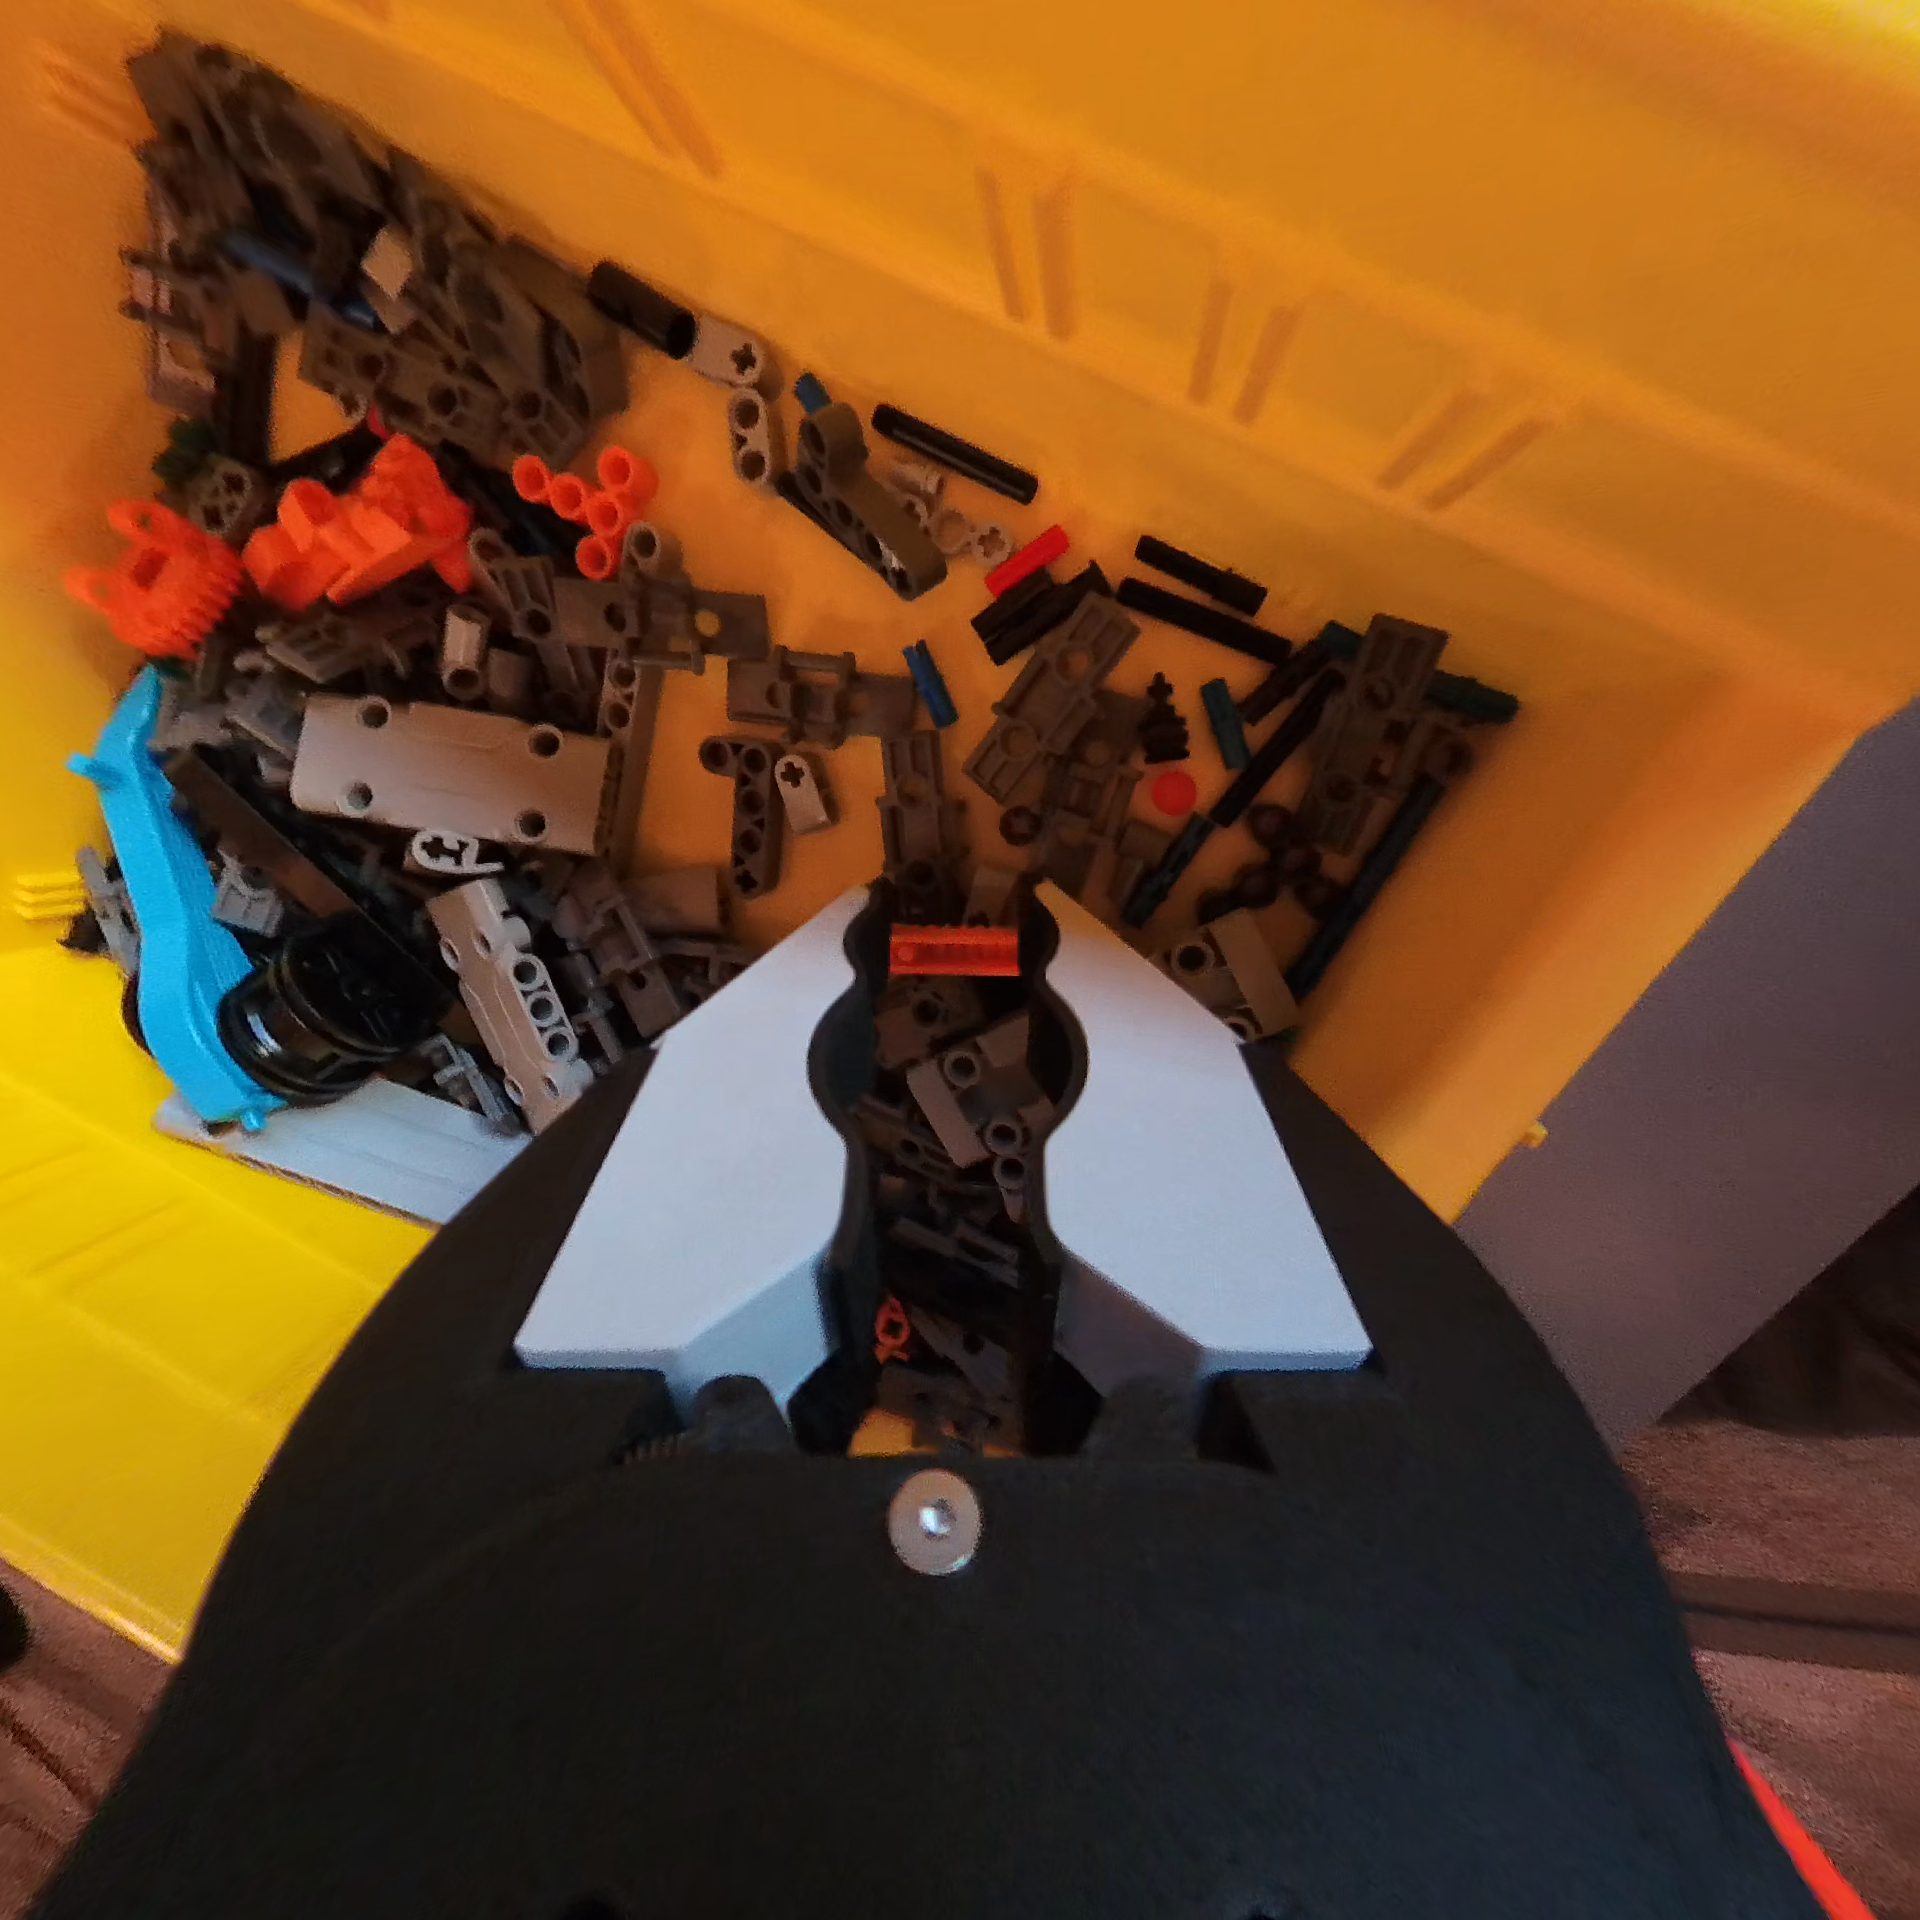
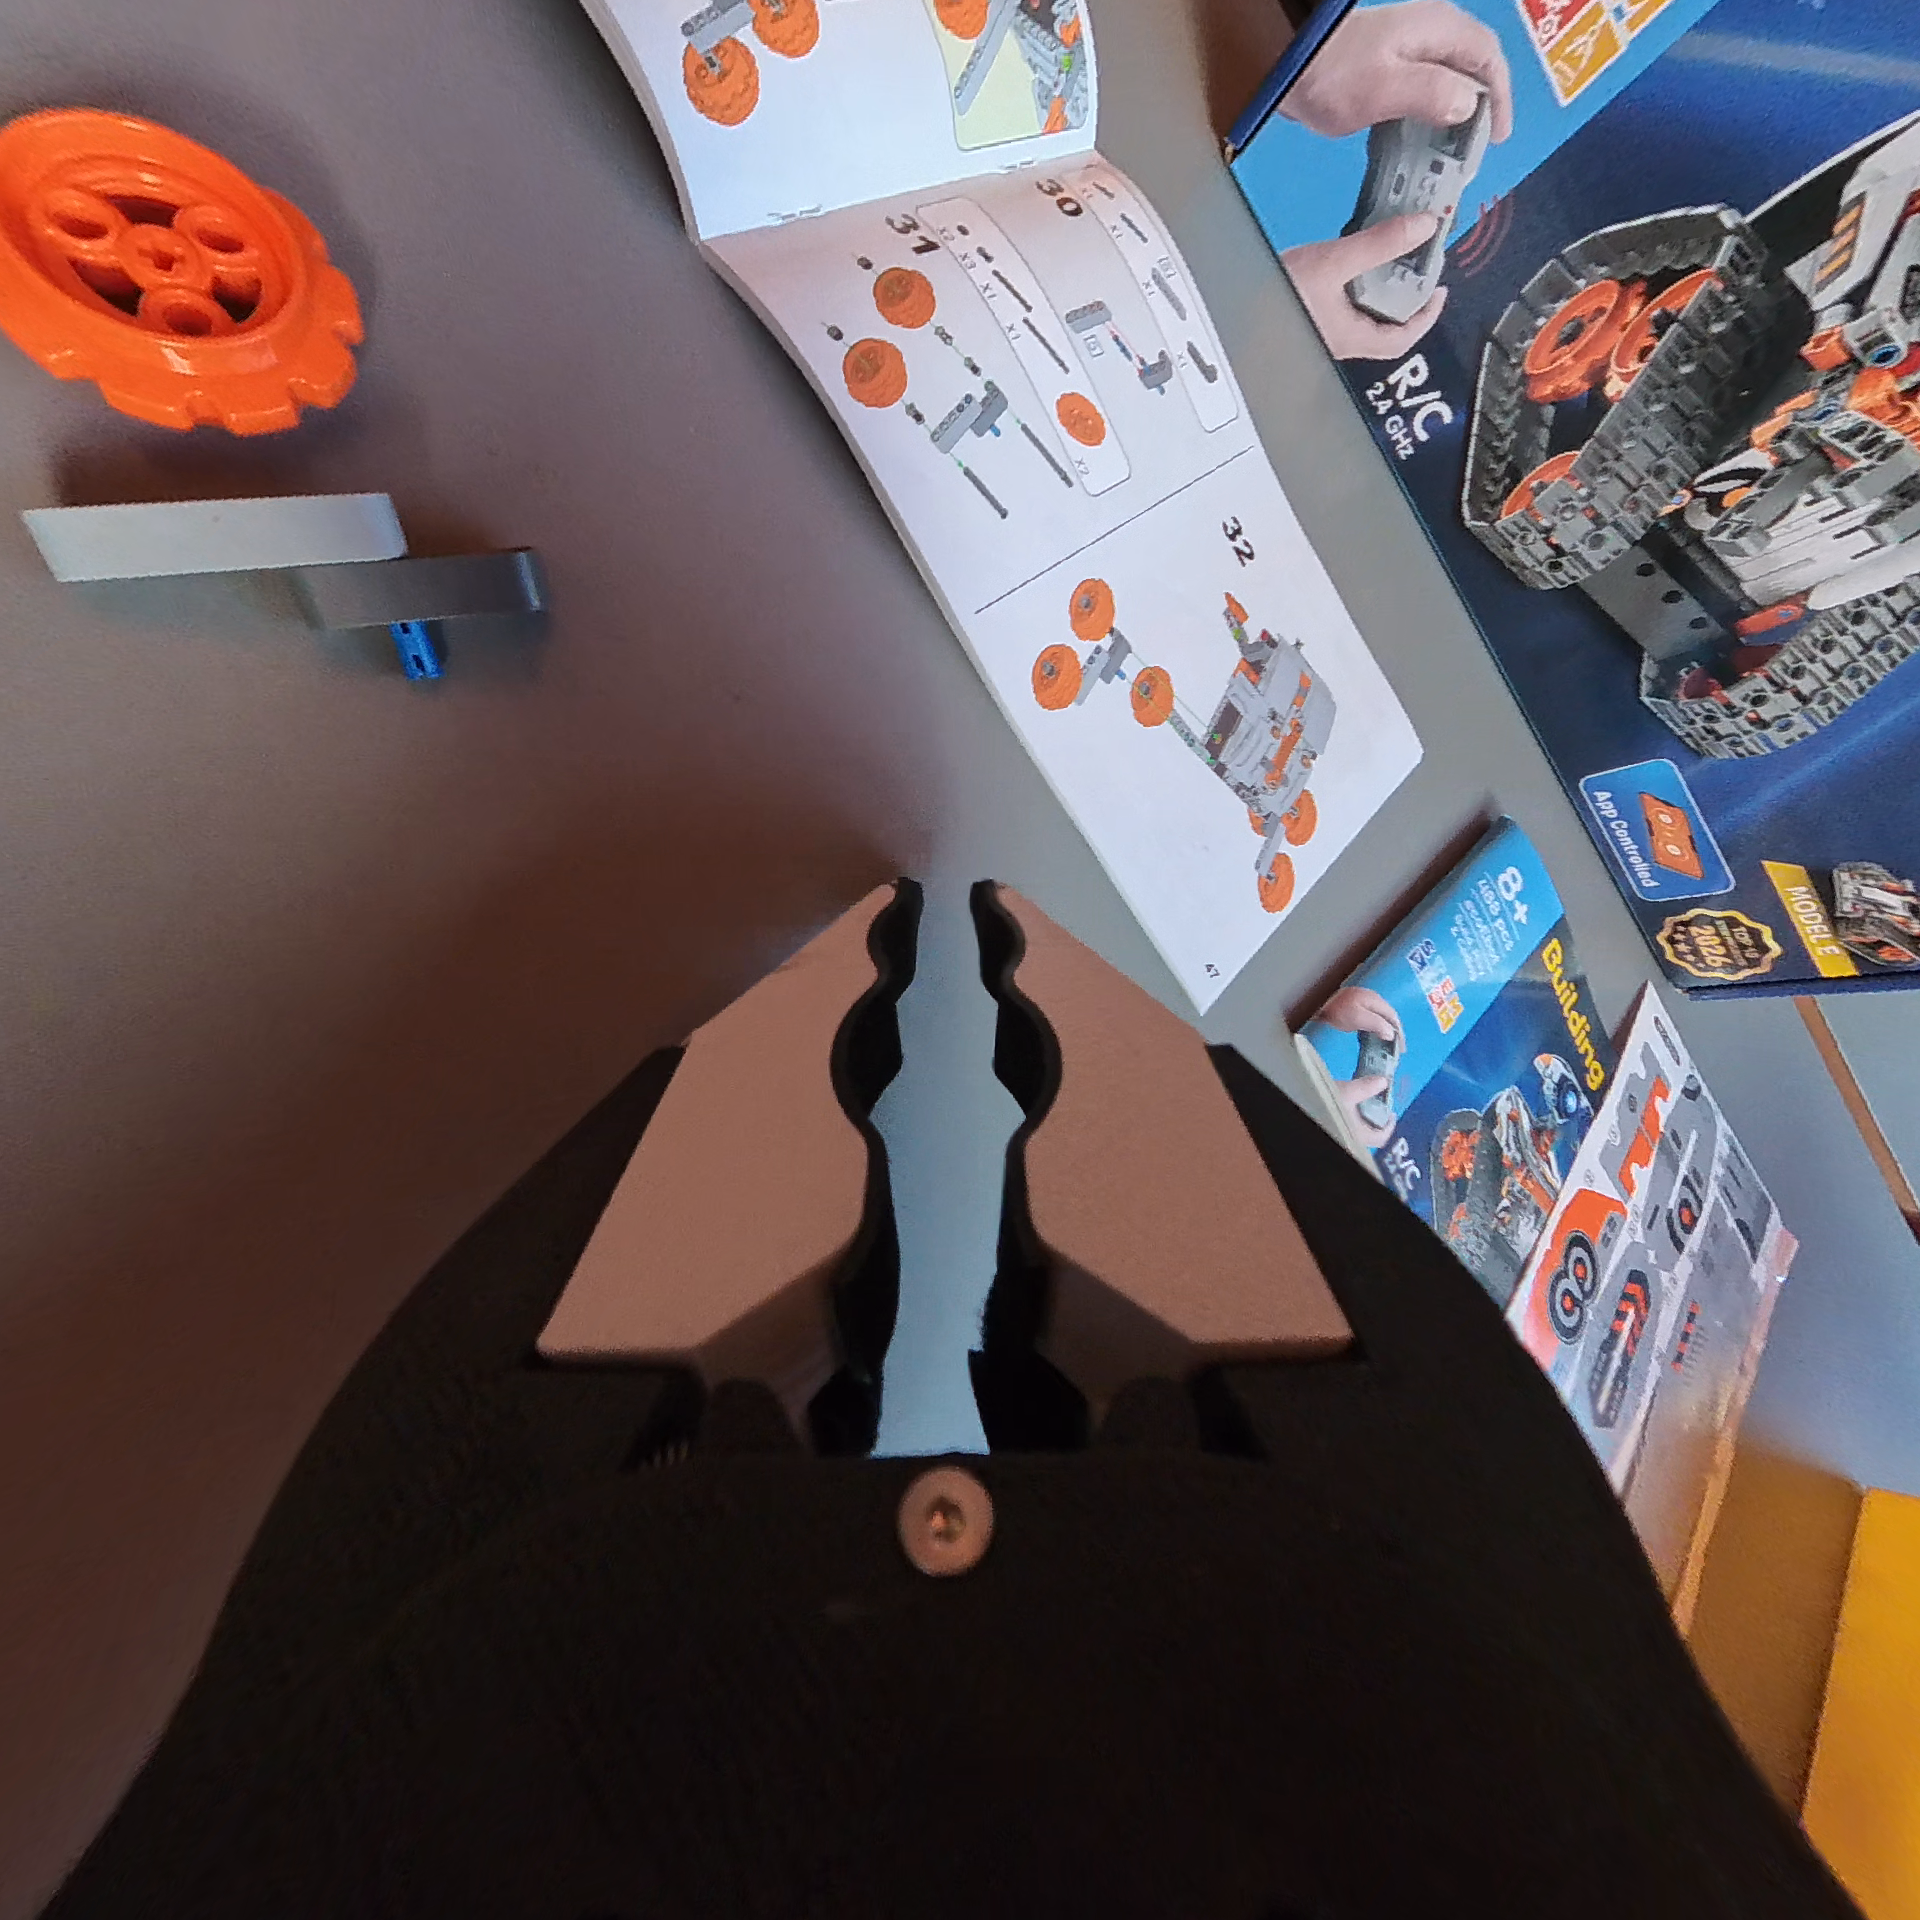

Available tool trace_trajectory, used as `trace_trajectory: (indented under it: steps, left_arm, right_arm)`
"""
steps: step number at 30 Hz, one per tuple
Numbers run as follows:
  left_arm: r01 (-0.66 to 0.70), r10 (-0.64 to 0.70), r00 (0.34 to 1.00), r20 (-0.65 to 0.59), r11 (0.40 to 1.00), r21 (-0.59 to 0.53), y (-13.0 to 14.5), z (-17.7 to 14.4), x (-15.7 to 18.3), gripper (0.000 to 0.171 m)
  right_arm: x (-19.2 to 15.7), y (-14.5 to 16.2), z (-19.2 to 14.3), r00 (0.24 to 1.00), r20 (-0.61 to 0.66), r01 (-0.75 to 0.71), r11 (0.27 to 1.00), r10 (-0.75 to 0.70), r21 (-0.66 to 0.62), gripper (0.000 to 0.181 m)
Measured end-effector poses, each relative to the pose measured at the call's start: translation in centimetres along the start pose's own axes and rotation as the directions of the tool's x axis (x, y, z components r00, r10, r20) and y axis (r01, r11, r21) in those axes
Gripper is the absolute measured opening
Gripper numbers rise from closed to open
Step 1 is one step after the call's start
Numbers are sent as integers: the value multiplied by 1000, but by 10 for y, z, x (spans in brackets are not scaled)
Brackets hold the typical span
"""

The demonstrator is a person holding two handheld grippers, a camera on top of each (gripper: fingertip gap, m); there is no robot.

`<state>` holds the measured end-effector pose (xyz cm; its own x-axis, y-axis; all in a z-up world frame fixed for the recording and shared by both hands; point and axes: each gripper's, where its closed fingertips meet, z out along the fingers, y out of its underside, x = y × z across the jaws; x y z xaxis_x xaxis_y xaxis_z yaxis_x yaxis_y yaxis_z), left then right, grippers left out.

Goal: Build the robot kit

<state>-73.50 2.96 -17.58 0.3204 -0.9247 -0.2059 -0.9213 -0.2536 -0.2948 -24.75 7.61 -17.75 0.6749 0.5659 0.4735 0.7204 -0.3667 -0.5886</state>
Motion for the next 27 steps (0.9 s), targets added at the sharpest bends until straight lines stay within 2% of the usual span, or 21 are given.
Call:
trace_trajectory:
  steps: [9, 14, 18, 23, 27]
  left_arm:
    - [-132, 133, 986, -99, 991, 10, -14, 6, 6, 12]
    - [-172, 172, 981, -91, 985, 11, -15, 3, 6, 11]
    - [-198, 199, 977, -77, 980, 25, -18, -1, 7, 3]
    - [-193, 195, 975, -104, 981, 23, -16, 2, 9, 0]
    - [-163, 165, 974, -155, 986, 26, -14, 5, 10, 6]
  right_arm:
    - [0, 0, 0, 1000, 4, -2, 1000, 2, 2, 10]
    - [-2, -1, -1, 1000, 12, 7, 1000, -7, 6, 10]
    - [-4, -2, -1, 1000, 15, 13, 1000, -13, 6, 10]
    - [-4, -2, -1, 1000, 17, 13, 1000, -13, 6, 10]
    - [-4, -2, -1, 1000, 20, 10, 1000, -10, 7, 10]
